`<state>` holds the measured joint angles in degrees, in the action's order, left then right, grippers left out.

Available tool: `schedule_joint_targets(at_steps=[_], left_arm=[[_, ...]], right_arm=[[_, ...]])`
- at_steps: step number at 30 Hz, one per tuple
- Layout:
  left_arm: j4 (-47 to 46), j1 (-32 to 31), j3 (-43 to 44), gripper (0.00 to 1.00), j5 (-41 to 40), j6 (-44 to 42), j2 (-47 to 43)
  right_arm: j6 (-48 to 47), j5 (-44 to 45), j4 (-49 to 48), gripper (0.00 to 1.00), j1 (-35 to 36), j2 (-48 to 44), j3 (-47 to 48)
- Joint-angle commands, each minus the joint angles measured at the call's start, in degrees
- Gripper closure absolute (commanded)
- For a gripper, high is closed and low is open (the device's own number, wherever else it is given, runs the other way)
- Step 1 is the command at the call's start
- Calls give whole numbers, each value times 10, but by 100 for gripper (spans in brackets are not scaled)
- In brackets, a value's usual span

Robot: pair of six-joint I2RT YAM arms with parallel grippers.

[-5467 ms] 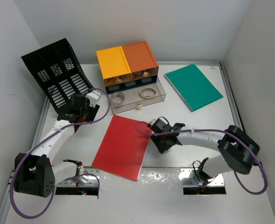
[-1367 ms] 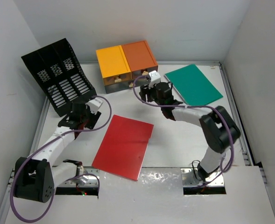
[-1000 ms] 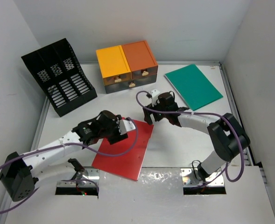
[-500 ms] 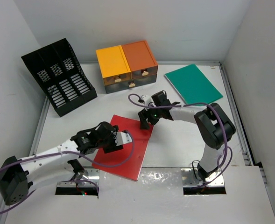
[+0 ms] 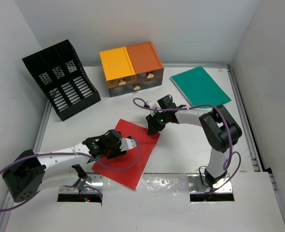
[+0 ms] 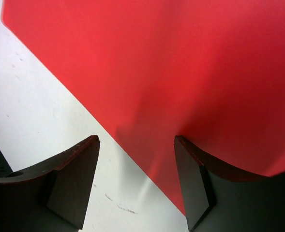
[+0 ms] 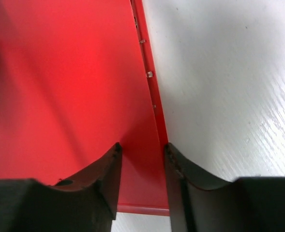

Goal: Organize the desk

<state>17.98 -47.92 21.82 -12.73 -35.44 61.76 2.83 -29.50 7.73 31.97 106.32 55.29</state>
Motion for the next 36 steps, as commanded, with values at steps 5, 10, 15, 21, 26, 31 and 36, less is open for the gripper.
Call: schedule_joint_targets(at_steps=[5, 10, 15, 21, 26, 31, 36], left_arm=[[-63, -2, -4, 38, -19, 6, 22], [-77, -1, -11, 39, -15, 5, 28], [-87, -2, -7, 38, -17, 5, 42], [-43, -2, 53, 39, -41, 10, 17], [34, -2, 133, 23, 3, -12, -56], [84, -2, 210, 12, 106, -9, -34], [129, -3, 262, 2, 204, -5, 57]], right_arm=[[70, -92, -28, 77, 1, 4, 2], [129, -112, -102, 88, -1, 12, -21], [168, -114, -108, 100, -9, 16, -20], [260, -115, -195, 100, -41, -6, -65], [297, -87, -235, 100, -59, -7, -75], [358, -58, -300, 100, -78, -23, -105], [382, -15, -335, 100, -95, -58, -146]])
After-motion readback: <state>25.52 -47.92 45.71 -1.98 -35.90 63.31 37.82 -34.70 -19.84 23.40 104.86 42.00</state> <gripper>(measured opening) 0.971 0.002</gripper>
